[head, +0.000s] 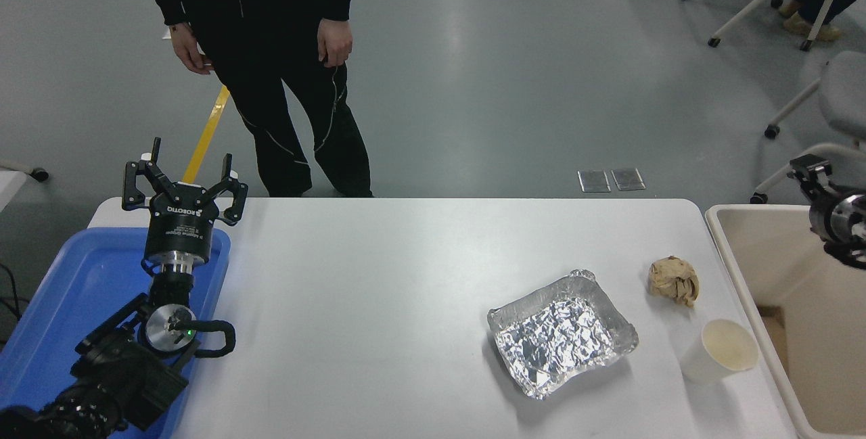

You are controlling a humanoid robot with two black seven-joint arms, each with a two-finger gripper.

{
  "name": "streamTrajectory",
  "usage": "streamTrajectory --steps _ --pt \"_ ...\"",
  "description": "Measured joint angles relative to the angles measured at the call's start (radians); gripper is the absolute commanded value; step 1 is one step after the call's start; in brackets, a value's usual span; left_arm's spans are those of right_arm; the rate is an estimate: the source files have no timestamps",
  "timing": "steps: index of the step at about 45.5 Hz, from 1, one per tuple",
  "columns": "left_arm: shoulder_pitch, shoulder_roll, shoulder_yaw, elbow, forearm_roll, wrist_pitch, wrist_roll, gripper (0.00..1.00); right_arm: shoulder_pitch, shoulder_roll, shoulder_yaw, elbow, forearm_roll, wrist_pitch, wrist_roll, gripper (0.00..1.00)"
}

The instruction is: Pick up paper cup place in dustbin

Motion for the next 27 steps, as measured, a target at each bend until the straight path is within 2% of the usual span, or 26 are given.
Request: streamTrajectory --steps 12,27 --pt "0.0 0.0 0.0 0.0 0.0 0.0 0.0 0.99 0.413 0.003 -0.288 0.371 -0.162 0.167 0.059 1.0" --pt "0.0 0.001 0.0 0.0 0.0 0.0 0.0 0.99 0.832 0.08 -0.464 0.738 -0.272 0.464 0.08 1.0"
